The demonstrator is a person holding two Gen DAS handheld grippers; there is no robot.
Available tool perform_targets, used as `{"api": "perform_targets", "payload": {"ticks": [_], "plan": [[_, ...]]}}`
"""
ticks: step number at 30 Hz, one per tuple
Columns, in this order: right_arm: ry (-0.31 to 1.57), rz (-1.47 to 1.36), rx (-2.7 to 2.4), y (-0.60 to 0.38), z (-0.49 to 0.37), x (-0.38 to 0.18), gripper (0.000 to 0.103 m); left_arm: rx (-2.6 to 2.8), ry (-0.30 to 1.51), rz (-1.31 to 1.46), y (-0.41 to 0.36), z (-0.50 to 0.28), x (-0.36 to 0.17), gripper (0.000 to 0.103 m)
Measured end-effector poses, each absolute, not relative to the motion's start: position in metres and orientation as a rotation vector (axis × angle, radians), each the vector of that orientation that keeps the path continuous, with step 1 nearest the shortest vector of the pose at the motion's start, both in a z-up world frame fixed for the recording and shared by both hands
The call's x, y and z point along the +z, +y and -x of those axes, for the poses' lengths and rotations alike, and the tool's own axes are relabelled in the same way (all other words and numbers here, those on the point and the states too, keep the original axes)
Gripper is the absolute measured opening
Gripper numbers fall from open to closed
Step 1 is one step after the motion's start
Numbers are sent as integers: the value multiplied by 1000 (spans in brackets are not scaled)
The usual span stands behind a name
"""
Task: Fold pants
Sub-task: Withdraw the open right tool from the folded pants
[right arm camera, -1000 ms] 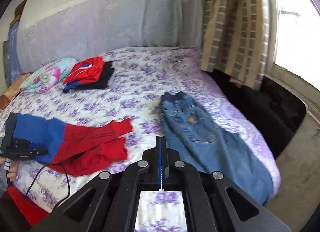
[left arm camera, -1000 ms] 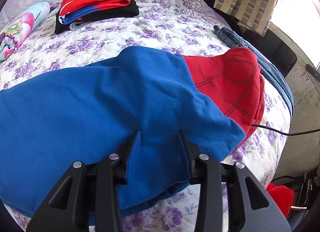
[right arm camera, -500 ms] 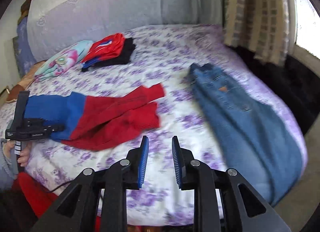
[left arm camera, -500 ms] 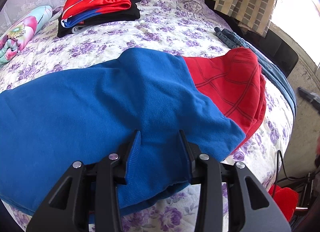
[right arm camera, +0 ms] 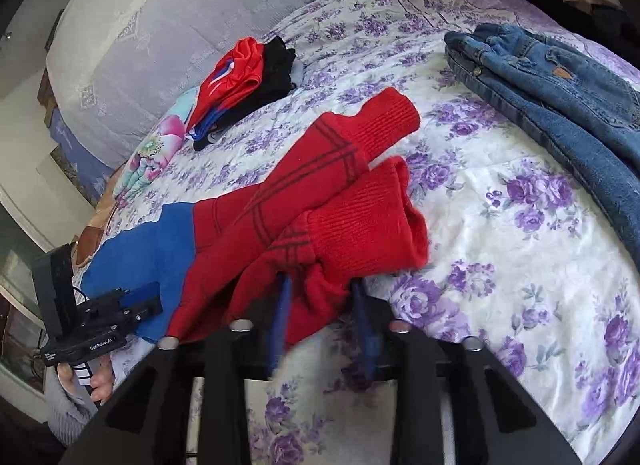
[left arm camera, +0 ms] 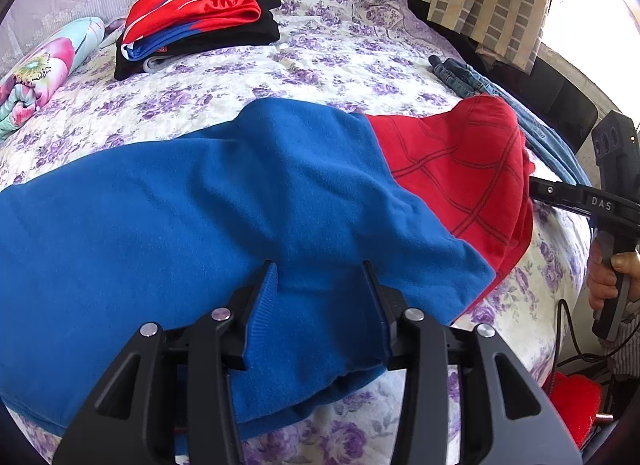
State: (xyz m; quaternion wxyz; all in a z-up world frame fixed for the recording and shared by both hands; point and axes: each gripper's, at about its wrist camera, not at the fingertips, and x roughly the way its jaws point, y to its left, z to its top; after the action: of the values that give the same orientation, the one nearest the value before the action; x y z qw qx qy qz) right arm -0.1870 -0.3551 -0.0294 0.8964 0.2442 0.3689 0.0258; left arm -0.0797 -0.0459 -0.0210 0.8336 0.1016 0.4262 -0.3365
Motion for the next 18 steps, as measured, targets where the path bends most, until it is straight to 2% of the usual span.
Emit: {"api": "perform_targets", "payload": {"ticks": [4, 8, 10, 14, 18], "plan": [[730, -353, -30, -361, 205, -1, 13, -717, 901, -211, -46, 80, -20, 42], [894, -255, -39, -365, 201, -24, 21, -706, 877, -235, -49, 85, -21, 42], [864, -298, -60, -366, 209, -19, 34, -698, 865, -246, -49, 88, -21, 43], [705, -363, -109, -372, 228, 25, 36, -702, 866, -236, -47, 86, -22, 44], [729, -457, -96, -384, 196, 26, 36, -701, 857, -230, -46, 88, -22, 44]]}}
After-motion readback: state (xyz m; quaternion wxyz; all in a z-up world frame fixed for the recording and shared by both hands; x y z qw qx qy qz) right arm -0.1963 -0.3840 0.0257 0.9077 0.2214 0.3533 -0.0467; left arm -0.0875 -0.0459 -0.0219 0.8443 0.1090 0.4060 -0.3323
